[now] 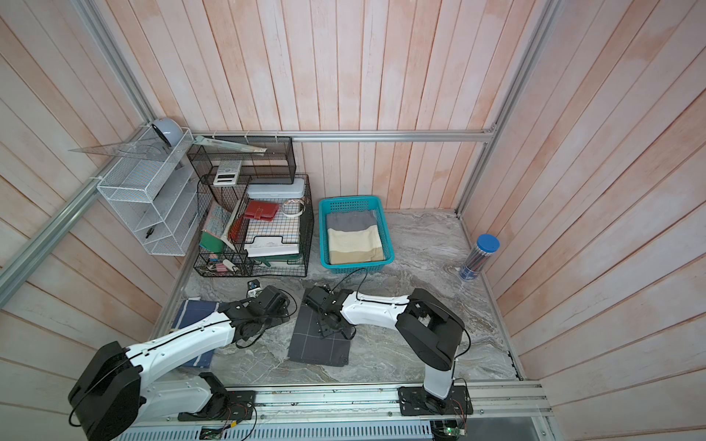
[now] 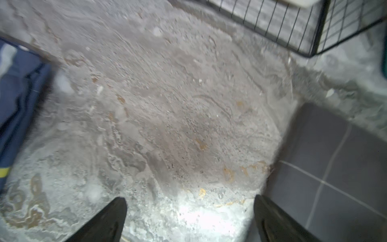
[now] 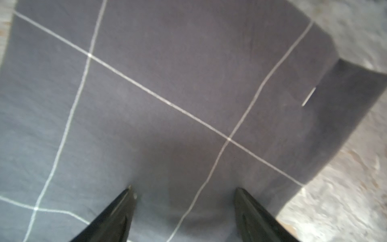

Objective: Put the folded pillowcase in the basket
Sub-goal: Move the pillowcase to the center of the board.

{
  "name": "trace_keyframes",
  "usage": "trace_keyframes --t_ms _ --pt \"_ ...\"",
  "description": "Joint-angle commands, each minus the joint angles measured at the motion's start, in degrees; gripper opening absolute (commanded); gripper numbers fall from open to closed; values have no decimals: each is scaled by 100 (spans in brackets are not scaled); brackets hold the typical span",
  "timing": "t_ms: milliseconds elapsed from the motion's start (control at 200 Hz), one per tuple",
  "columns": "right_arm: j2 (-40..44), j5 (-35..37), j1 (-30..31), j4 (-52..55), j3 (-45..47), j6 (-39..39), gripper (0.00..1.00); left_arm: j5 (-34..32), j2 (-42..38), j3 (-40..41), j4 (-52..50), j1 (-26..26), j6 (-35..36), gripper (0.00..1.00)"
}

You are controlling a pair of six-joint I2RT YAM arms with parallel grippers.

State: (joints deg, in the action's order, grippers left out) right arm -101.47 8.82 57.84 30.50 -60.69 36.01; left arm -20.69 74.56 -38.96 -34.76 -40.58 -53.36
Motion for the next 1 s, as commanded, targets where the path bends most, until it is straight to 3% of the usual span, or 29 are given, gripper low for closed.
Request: trace_keyframes --t_ms 0,245,400,570,750,995 --pt "295 -205 -359 -59 572 118 81 415 464 -322 394 -218 204 97" --pt "1626 -98 -607 -189 1090 -250 81 992 1073 -490 1509 -497 61 90" --pt "2462 166 -977 -344 1826 806 81 1005 1353 -826 1552 -687 327 90" --pt "3216 -435 -1109 -1198 2767 1720 80 756 1792 -1164 1269 -800 494 86" --pt "3551 -492 -1117 -2260 3654 2282 76 977 2083 -1116 1588 -816 435 80" --pt "3435 -567 -1161 -2726 3948 2654 59 957 2415 -1321 1626 -1090 328 63"
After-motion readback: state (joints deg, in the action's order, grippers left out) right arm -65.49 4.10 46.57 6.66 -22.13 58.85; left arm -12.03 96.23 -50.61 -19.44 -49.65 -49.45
